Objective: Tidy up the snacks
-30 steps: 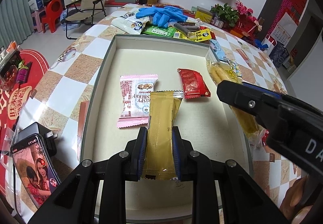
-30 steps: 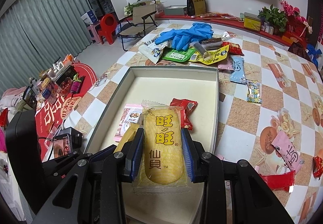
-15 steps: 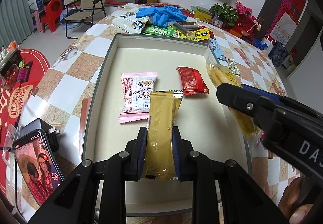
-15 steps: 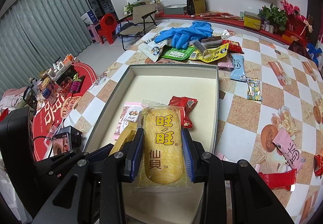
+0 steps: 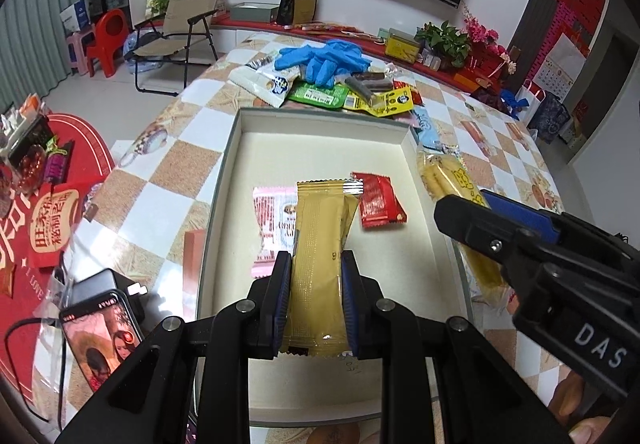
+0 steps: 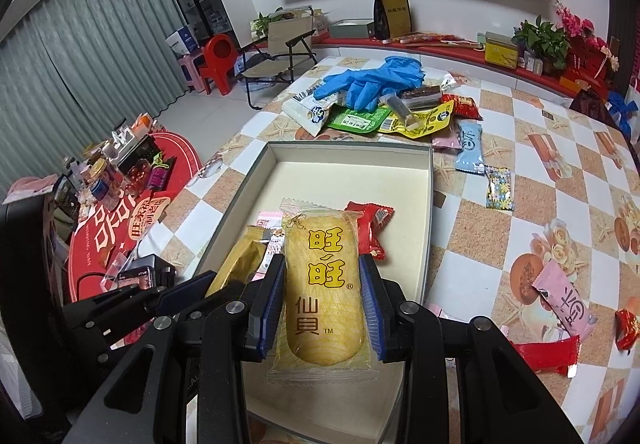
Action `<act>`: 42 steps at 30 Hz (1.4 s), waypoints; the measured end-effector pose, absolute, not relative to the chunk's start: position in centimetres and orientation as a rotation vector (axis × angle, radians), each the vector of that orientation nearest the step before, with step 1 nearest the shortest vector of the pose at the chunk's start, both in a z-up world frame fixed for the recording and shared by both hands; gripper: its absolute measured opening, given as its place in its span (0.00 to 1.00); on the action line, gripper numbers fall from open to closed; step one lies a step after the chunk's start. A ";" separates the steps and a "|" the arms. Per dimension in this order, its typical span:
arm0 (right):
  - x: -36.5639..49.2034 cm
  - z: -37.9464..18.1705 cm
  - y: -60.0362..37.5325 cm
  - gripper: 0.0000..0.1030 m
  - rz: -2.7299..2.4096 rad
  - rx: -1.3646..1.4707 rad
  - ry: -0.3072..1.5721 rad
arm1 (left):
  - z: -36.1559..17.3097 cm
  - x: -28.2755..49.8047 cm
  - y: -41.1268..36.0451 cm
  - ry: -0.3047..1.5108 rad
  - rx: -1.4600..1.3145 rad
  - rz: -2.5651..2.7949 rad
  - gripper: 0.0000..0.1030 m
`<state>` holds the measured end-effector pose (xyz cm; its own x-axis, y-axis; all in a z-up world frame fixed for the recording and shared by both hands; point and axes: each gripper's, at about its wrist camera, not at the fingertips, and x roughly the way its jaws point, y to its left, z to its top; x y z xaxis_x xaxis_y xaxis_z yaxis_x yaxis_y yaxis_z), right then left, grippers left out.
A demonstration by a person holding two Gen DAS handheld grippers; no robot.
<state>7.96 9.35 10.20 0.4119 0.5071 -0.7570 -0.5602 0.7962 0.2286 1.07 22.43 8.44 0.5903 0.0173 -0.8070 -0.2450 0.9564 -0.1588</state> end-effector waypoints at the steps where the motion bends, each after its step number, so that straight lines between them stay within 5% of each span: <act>1: 7.9 10.5 9.4 0.37 0.673 -0.066 0.922 | 8.7 1.1 22.4 0.925 -0.265 0.157 0.25; 42: 8.8 5.6 9.8 0.37 0.656 -0.070 1.047 | 3.0 1.8 21.8 1.069 -0.264 0.153 0.25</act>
